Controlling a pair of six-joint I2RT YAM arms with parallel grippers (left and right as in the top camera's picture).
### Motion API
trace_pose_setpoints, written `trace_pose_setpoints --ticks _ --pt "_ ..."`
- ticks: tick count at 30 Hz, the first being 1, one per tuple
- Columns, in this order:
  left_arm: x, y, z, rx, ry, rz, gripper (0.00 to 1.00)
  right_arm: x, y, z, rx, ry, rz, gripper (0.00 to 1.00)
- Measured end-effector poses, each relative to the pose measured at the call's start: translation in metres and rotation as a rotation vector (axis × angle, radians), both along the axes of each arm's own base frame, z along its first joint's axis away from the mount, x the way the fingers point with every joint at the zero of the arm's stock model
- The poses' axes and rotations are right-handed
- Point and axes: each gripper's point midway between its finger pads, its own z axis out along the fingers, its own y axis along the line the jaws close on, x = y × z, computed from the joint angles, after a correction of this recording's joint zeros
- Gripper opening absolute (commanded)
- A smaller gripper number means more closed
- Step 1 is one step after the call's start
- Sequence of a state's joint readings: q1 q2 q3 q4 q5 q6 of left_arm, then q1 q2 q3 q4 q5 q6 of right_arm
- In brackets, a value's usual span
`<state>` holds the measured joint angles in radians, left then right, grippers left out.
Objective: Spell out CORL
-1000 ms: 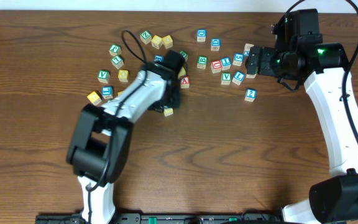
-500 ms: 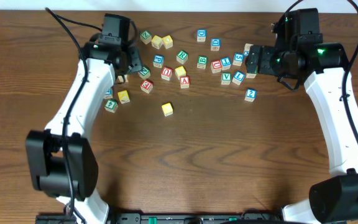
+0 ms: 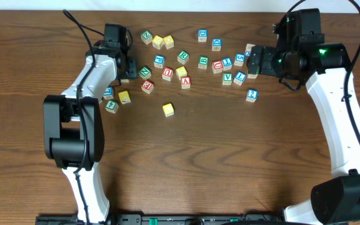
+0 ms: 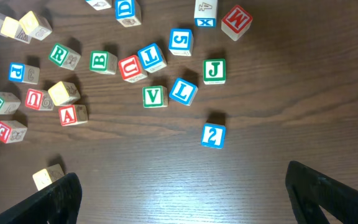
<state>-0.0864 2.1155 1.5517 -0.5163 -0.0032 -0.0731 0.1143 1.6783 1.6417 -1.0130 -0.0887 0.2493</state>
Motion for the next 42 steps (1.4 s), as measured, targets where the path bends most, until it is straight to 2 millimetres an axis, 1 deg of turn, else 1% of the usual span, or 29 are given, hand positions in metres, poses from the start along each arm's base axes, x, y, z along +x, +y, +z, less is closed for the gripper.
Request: trace_pose_setpoints --ticks 4,5,6,12,13,15,20,22,25,26,29,31,32,33,34,35,38,42 --pt "-0.003 0.0 -0.014 0.004 0.03 -0.003 0.56 0.0 0.0 0.0 0.001 0.0 0.0 0.99" --pt "-0.003 0.0 -0.016 0.004 0.034 -0.003 0.48 0.0 0.0 0.0 0.001 0.0 0.0 0.99" --pt "-0.003 0.0 -0.017 0.004 0.035 -0.003 0.45 0.0 0.0 0.0 0.0 0.0 0.0 0.99" --pt "-0.003 0.0 -0.017 0.008 0.034 -0.011 0.36 0.0 0.0 0.0 0.001 0.0 0.0 0.99" --pt "-0.003 0.0 -0.017 0.009 0.035 -0.015 0.32 0.0 0.0 0.0 0.001 0.0 0.0 0.99" --pt "-0.003 0.0 -0.017 0.01 0.036 -0.016 0.29 0.0 0.0 0.0 0.0 0.0 0.0 0.99" --pt "-0.005 0.0 -0.015 0.01 0.041 -0.017 0.28 0.0 0.0 0.0 0.001 0.0 0.0 0.99" --pt "-0.006 0.0 -0.011 0.01 0.037 -0.017 0.28 0.0 0.0 0.0 0.0 0.0 0.0 0.99" --pt "-0.007 0.001 0.007 0.0 0.015 0.003 0.28 0.0 0.0 0.0 0.001 -0.001 0.0 0.99" --pt "-0.009 0.0 0.017 -0.005 0.006 0.011 0.28 0.0 0.0 0.0 0.001 -0.002 0.0 0.99" --pt "-0.013 -0.005 0.058 -0.043 -0.054 0.024 0.28 0.0 0.0 0.0 0.001 -0.002 0.0 0.99" --pt "-0.021 -0.016 0.091 -0.093 -0.096 0.022 0.28 0.0 0.0 0.0 0.001 -0.001 0.0 0.99" --pt "-0.026 -0.024 0.101 -0.121 -0.101 0.023 0.28 0.0 0.0 0.0 0.001 -0.001 0.0 0.99" --pt "-0.035 -0.035 0.109 -0.16 -0.09 0.027 0.29 0.001 0.0 0.0 0.0 -0.003 0.0 0.99" --pt "-0.042 -0.046 0.114 -0.192 -0.082 0.027 0.28 0.0 0.0 0.0 0.001 -0.001 0.0 0.99" --pt "-0.051 -0.062 0.115 -0.227 -0.052 0.024 0.29 0.0 0.0 0.0 0.001 -0.002 0.0 0.99" --pt "-0.07 -0.094 0.106 -0.264 0.025 0.016 0.28 0.0 0.0 0.0 0.0 0.001 0.0 0.99" --pt "-0.089 -0.14 0.095 -0.287 0.078 -0.036 0.28 -0.001 0.0 0.0 0.0 0.003 0.0 0.99"
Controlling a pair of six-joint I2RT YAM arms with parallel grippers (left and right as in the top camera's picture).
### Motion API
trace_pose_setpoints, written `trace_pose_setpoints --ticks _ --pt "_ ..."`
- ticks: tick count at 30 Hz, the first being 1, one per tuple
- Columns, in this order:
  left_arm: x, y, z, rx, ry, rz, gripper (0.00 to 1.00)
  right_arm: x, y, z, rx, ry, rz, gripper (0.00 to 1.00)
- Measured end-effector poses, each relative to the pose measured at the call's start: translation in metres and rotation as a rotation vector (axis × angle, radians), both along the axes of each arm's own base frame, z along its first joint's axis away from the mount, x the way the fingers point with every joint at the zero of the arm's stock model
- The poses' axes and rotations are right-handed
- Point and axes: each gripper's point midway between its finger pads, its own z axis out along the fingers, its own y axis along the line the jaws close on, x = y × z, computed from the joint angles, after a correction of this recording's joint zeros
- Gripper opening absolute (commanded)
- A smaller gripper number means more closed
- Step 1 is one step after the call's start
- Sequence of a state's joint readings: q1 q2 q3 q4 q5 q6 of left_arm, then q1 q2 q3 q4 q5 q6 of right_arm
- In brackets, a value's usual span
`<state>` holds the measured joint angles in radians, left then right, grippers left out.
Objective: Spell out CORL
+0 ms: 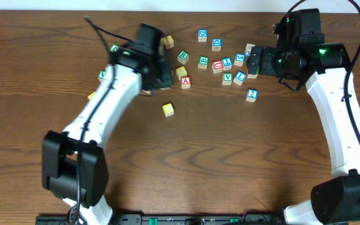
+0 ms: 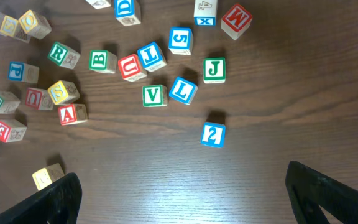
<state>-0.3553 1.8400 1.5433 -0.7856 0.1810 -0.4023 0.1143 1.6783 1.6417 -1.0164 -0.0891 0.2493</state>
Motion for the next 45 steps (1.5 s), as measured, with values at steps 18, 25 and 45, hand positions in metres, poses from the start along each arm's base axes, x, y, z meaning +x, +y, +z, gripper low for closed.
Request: trace_pose_setpoints --ticks 18,25,45 --pt "-0.033 -0.044 -0.112 0.187 0.198 0.11 0.29 -0.004 0.0 -0.002 -0.002 0.018 0.0 0.99" --pt "-0.031 -0.042 -0.114 0.194 0.194 0.15 0.63 -0.004 0.0 -0.002 -0.002 0.019 0.0 0.99" --pt "0.004 -0.014 -0.001 0.131 -0.065 0.032 0.63 -0.004 0.0 -0.002 -0.002 0.019 0.0 0.99"
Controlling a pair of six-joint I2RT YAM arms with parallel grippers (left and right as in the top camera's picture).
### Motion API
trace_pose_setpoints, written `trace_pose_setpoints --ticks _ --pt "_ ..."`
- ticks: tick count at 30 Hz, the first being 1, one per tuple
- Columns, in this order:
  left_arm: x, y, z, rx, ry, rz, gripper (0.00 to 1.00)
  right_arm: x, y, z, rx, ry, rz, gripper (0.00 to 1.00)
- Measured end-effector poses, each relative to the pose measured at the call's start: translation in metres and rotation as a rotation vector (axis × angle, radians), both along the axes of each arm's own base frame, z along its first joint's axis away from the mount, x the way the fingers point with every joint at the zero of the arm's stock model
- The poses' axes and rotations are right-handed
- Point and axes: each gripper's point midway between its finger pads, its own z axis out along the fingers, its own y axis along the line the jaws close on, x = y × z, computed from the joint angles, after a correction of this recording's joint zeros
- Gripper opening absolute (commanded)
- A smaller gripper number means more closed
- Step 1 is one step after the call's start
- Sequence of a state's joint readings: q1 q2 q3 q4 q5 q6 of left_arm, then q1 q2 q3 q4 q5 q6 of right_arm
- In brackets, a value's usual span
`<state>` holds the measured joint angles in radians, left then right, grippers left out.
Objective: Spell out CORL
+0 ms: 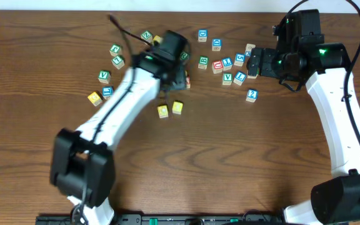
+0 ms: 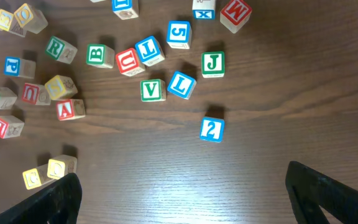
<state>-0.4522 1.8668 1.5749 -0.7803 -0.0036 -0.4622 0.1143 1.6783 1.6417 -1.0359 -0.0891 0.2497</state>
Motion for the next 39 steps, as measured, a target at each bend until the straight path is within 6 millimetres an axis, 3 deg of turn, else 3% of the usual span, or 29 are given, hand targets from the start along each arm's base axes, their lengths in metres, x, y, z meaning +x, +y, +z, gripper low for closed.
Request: trace_pose_setpoints --ticks 2,7,9,12,14,20,23,28,33,39 --pt "0.006 0.029 0.013 0.011 -0.016 0.033 0.63 0.0 0.0 0.0 0.0 0.0 0.0 0.99" --pt "0.015 0.085 0.011 0.051 0.01 0.097 0.64 0.001 0.0 0.0 0.0 -0.003 0.0 0.99" --pt "0.018 0.1 0.011 0.059 0.009 0.112 0.64 0.003 0.001 0.002 0.004 -0.014 0.002 0.99" --pt "0.02 0.107 0.012 0.067 0.004 0.107 0.64 0.007 0.007 0.005 0.023 -0.034 0.017 0.99" --pt "0.024 0.106 0.013 0.068 -0.011 0.095 0.64 0.007 0.015 0.002 0.03 -0.027 0.036 0.98" --pt "0.04 0.102 0.021 0.068 -0.089 0.056 0.64 0.02 0.039 -0.037 0.042 0.043 0.077 0.92" --pt "0.053 0.098 0.029 0.05 -0.147 0.051 0.64 0.032 0.041 -0.033 0.061 -0.006 0.058 0.91" --pt "0.069 0.083 0.041 -0.011 -0.227 0.021 0.64 0.034 0.042 -0.032 0.072 -0.012 0.042 0.93" --pt "0.097 0.046 0.056 -0.031 -0.385 -0.084 0.64 0.032 0.041 -0.033 0.071 0.0 0.038 0.94" --pt "0.118 -0.015 0.007 0.027 -0.319 -0.283 0.63 0.019 0.039 -0.04 0.062 0.06 0.036 0.94"
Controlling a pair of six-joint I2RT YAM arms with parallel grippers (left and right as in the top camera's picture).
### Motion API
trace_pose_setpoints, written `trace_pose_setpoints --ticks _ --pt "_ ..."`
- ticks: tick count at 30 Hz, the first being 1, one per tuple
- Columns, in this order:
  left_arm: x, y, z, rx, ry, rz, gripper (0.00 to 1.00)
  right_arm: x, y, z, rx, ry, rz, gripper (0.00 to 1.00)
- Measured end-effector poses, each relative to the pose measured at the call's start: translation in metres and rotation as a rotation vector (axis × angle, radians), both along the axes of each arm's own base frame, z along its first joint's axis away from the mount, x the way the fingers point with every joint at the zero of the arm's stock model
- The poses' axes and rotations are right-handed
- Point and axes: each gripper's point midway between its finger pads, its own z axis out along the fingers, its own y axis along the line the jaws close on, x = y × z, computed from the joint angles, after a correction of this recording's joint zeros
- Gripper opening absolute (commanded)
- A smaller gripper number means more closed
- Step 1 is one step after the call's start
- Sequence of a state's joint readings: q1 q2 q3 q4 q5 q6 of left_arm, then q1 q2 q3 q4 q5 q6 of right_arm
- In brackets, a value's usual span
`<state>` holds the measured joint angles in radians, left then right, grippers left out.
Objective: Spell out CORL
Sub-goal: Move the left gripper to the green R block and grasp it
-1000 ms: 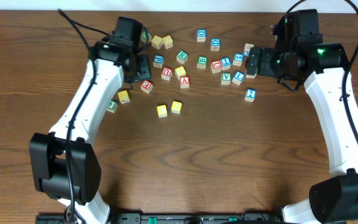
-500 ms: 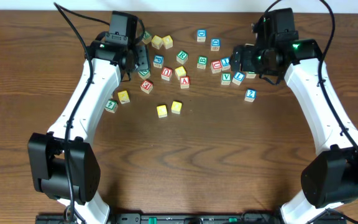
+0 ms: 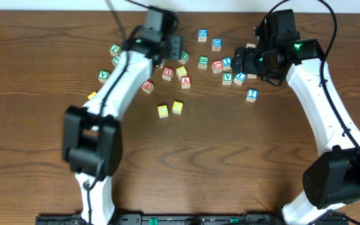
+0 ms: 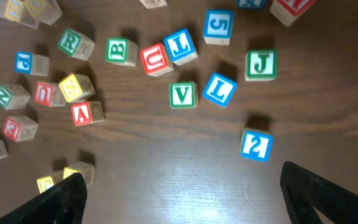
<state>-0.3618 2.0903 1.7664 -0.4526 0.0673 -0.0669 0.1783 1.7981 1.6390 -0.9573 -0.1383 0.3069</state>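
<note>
Two yellow blocks (image 3: 162, 111) (image 3: 177, 107) lie side by side in front of the scattered letter blocks. In the right wrist view this yellow pair (image 4: 79, 173) is half hidden behind a finger. The green R block (image 4: 76, 42) and a blue L block (image 4: 219, 89) lie among the scatter. My left gripper (image 3: 174, 47) hangs at the back, next to the green R block (image 3: 184, 55); its jaws are too small to read. My right gripper (image 4: 185, 205) is open over bare wood, just in front of the blue 2 block (image 4: 255, 145).
Other blocks lie around: green B (image 4: 122, 51), red U (image 4: 155, 60), green V (image 4: 183, 95), green J (image 4: 261, 65), red A (image 4: 86, 112). More blocks sit at the far left (image 3: 104, 76). Bare wood (image 3: 205, 156) fills the front half of the table.
My left gripper has gone from just behind the yellow pair to the back, beside the green R block. My right arm has shifted left, closer to the blocks. The yellow pair has not moved.
At first one yellow block lay alone in front of the scatter, with my left gripper among the far-left blocks. Then the left gripper was over the middle blocks. Later a second yellow block lay beside the first, with the gripper just behind. Now it is at the back.
</note>
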Motion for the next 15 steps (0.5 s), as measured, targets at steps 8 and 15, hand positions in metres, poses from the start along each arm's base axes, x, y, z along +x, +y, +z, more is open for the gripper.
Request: trace_pose_setpoints --ticks 8,15 --pt "0.005 -0.025 -0.056 0.09 0.054 -0.126 0.64 -0.016 -0.003 -0.007 -0.019 0.07 0.011 0.93" --pt "0.012 -0.029 -0.092 0.109 0.062 -0.164 0.64 -0.017 -0.004 -0.008 -0.026 0.072 0.019 0.93"
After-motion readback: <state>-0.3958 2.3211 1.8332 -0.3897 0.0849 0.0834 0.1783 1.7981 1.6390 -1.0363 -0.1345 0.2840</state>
